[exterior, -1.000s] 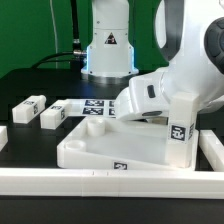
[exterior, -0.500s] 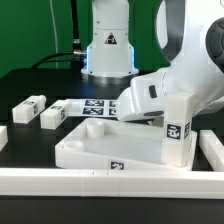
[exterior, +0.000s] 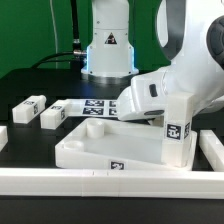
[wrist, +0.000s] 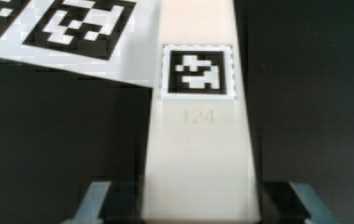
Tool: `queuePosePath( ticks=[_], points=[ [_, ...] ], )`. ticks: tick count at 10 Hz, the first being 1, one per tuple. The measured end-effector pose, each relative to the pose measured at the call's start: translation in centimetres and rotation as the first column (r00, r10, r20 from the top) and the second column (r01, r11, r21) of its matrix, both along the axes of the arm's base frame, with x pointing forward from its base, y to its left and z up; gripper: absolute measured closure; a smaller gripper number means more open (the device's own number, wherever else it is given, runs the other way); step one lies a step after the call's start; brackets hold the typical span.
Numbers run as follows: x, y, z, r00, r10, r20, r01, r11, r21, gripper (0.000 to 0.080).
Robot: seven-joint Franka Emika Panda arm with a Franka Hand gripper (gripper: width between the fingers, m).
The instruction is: Assemble desk
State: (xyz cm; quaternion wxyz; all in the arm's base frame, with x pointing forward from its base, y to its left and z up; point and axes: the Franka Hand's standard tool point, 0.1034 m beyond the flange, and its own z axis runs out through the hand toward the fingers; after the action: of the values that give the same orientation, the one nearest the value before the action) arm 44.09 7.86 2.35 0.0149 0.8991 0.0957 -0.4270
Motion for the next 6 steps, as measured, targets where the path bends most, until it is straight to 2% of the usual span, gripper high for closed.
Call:
queuePosePath(
  ticks=[3, 4, 6],
  points=[
    [2.0, -1.5, 5.7, 0.999, -0.008, -0.031, 0.009, 0.999, 0.047, 0.0511],
    [2.3, -1.9, 6.5, 0.999, -0.01, -0.033, 0.012, 0.998, 0.057, 0.0511],
    [2.6, -2.2, 6.4, 1.0, -0.011, -0.019, 0.012, 0.998, 0.064, 0.051]
  ],
)
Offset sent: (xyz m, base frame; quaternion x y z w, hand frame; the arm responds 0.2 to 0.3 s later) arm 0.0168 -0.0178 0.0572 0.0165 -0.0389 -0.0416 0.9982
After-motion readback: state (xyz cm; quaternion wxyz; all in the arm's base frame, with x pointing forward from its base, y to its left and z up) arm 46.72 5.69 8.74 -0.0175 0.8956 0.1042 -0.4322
